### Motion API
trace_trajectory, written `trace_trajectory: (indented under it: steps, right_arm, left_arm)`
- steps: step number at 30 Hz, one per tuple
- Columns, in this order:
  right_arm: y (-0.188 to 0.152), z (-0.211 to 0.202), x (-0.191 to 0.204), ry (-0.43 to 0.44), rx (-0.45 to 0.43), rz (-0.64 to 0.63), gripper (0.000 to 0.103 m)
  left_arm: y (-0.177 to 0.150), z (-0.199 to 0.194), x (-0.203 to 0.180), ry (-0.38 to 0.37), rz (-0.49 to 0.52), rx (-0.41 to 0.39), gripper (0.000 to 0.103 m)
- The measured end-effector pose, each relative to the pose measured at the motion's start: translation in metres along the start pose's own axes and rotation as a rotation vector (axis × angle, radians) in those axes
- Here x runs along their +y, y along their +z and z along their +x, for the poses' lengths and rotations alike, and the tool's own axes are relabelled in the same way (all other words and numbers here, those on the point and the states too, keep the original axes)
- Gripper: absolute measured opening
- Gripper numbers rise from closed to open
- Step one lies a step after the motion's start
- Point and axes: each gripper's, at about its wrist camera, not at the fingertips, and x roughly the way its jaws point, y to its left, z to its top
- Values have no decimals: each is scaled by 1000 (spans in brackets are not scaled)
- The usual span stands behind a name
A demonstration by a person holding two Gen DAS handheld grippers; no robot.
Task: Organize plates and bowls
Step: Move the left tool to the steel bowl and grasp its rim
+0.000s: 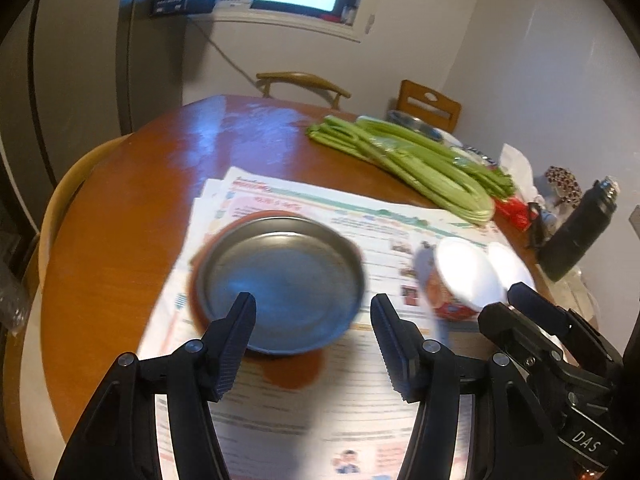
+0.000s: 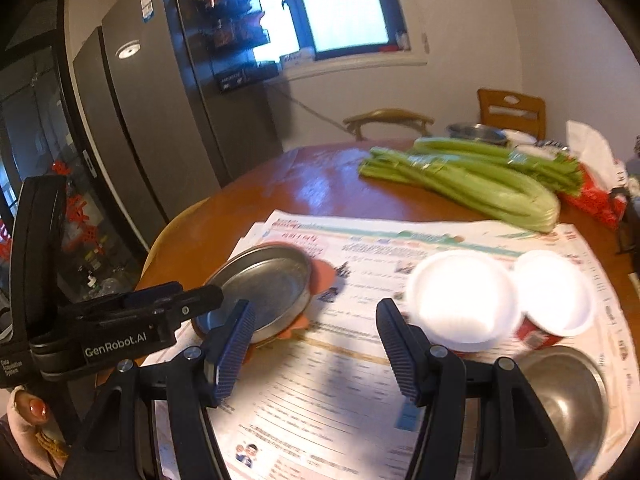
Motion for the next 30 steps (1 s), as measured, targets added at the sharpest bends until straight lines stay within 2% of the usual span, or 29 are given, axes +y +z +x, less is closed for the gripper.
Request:
trace_trajectory:
  steps: [7,15,21,30]
  right_arm:
    - [-7,-38,-22,-57,-53,-7,63]
    - [-21,-69,-63,-131,-71,26,63]
    - [-33,-83,-92,-173,-58,51,63]
    - [-52,-93,-134,-240,-21,92,63]
  left_arm:
    - [-10,-8,-43,-49,25,-14,63]
    - [-21,0,-95,-83,77,18,64]
    - [-31,11,-129,-106,122,53,64]
    - [-47,33,-165,-102,175,107,64]
